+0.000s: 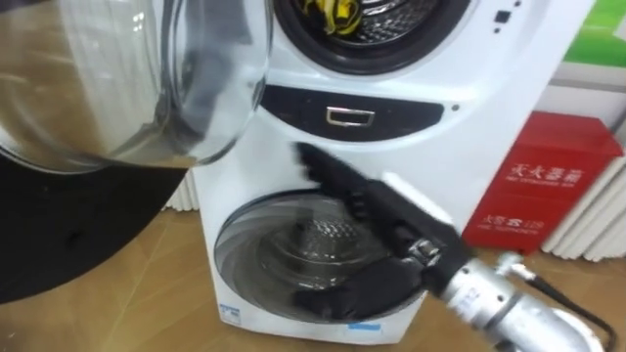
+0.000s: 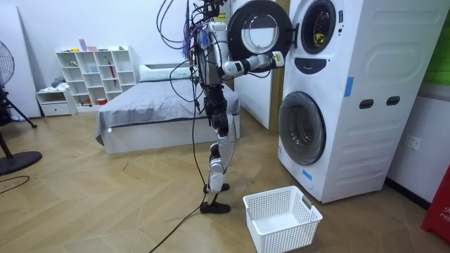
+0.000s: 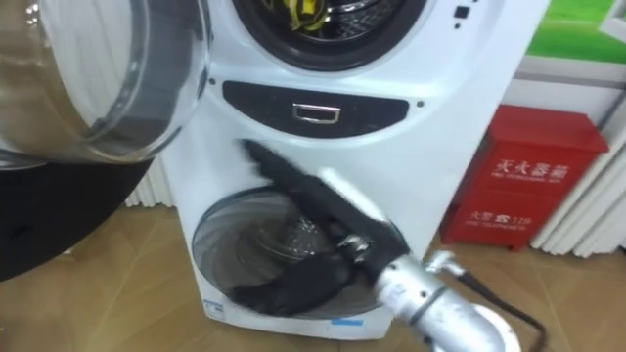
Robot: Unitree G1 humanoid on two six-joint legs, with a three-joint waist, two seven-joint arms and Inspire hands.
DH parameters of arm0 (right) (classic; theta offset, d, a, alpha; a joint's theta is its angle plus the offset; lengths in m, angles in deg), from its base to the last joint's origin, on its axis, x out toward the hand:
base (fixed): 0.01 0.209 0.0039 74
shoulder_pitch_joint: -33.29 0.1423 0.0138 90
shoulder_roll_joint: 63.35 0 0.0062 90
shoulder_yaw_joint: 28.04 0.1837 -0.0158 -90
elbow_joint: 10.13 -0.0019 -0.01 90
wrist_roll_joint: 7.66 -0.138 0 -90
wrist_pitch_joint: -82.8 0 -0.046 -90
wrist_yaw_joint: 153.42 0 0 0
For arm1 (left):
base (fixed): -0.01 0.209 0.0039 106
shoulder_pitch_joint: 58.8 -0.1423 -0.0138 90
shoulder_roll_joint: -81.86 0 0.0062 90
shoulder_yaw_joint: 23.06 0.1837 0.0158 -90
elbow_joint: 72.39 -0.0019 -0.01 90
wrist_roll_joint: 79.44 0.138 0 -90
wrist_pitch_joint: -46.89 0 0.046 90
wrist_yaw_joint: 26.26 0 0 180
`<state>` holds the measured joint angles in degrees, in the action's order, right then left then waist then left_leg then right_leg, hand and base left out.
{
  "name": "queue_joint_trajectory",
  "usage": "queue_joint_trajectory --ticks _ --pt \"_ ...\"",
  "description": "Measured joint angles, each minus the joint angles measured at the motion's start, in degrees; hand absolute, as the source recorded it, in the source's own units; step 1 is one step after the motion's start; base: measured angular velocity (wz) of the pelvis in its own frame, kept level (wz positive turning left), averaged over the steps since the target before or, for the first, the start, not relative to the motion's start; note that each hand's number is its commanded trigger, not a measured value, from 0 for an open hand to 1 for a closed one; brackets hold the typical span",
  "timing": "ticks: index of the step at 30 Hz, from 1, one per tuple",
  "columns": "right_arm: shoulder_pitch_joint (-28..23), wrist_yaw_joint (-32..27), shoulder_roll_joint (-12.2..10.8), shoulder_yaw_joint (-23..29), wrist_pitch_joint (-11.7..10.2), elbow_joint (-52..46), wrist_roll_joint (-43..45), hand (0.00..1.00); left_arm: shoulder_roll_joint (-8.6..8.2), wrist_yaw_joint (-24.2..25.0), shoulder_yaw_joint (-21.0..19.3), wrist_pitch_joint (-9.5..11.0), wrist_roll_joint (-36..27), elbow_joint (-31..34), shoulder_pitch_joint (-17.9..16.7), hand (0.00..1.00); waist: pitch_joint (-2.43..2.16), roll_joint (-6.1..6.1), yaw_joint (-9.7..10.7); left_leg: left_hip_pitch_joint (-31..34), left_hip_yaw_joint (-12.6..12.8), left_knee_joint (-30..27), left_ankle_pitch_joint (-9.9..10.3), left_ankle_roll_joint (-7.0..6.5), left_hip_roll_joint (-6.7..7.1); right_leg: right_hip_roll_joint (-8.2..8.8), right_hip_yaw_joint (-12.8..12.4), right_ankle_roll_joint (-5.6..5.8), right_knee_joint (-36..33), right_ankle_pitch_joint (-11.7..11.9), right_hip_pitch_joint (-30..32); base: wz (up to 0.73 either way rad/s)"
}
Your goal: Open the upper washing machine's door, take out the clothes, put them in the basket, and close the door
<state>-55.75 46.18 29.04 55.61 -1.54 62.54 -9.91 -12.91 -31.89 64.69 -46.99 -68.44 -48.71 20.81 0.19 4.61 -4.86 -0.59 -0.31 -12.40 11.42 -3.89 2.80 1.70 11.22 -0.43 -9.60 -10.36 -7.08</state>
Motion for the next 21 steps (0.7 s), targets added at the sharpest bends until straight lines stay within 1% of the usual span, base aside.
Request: queue_joint_trajectory --ticks 2,3,6,8,11,13,15,17,21 --pt "0.2 -1.8 0.2 2.3 0.1 0.2 0.0 0.0 -0.02 0.0 -0.1 -0.3 0.0 0.0 0.0 0.0 -0.04 0.07 0.0 0.0 0.2 0.1 0.0 -0.03 -0.02 0.01 0.0 0.0 0.0 0.0 0.2 -0.1" --pt "0.3 -3.4 0.0 3.4 0.2 0.2 0.1 0.0 -0.12 0.0 -0.4 -0.8 0.0 0.1 -0.2 0.0 -0.08 0.18 -0.1 -0.1 0.3 0.1 0.0 -0.04 -0.05 0.0 -0.1 0.0 0.0 0.0 0.2 -0.08" --pt "1.3 -6.5 -0.1 4.3 0.3 0.2 0.0 0.0 -0.34 -0.1 -1.0 -1.2 -0.1 0.3 -0.9 0.0 -0.09 0.24 -0.1 -0.5 0.6 0.1 0.0 -0.05 -0.12 -0.04 -0.4 0.0 0.0 0.0 0.1 -0.06" --pt "3.6 -9.1 -0.1 4.4 0.4 0.2 0.0 0.0 -0.35 -0.1 -1.0 -1.6 -0.1 0.3 -1.4 0.0 -0.09 0.24 0.0 -0.7 0.5 0.3 0.0 -0.05 -0.14 -0.04 -0.4 0.0 0.0 0.0 0.1 0.0" --pt "5.2 -11.5 -0.1 4.4 0.3 0.2 -0.2 0.0 -0.38 -0.2 -1.0 -2.2 -0.1 0.3 -1.6 0.0 0.04 0.24 -0.1 -1.0 0.5 0.4 0.0 -0.07 -0.13 -0.03 -0.5 0.0 0.0 0.0 -0.3 0.04" --pt "5.9 -12.3 -0.1 4.3 0.3 0.2 -2.1 0.0 -0.41 -0.3 -0.9 -2.4 -0.2 0.3 -1.5 0.0 0.06 0.33 -0.2 -1.0 0.5 0.6 0.0 -0.08 -0.13 -0.02 -0.4 0.0 0.0 0.0 -0.4 0.02" --pt "7.7 -13.1 -0.1 4.3 0.3 0.2 -5.6 0.0 -0.4 -0.3 -0.9 -2.4 -0.2 0.4 -1.7 0.0 0.32 0.2 -0.2 -1.0 0.6 0.6 0.1 -0.09 -0.11 0.03 -0.4 0.0 0.0 0.0 -0.4 0.0" --pt "9.2 -14.1 -0.4 4.3 0.3 0.2 -8.8 0.0 -0.4 -0.3 -0.9 -2.3 -0.1 0.3 -1.6 0.0 0.43 0.14 -0.2 -0.9 0.3 0.6 0.1 -0.1 -0.05 0.03 -0.3 0.0 0.1 0.0 -0.4 0.02" --pt "11.5 -15.0 -0.6 3.3 0.2 0.2 -13.5 0.0 -0.3 -0.3 -0.9 -2.3 0.0 0.7 -1.5 0.0 0.43 0.14 -0.2 -0.8 0.0 0.6 0.1 -0.1 -0.09 -0.03 0.0 0.0 0.1 0.0 -0.3 0.05"
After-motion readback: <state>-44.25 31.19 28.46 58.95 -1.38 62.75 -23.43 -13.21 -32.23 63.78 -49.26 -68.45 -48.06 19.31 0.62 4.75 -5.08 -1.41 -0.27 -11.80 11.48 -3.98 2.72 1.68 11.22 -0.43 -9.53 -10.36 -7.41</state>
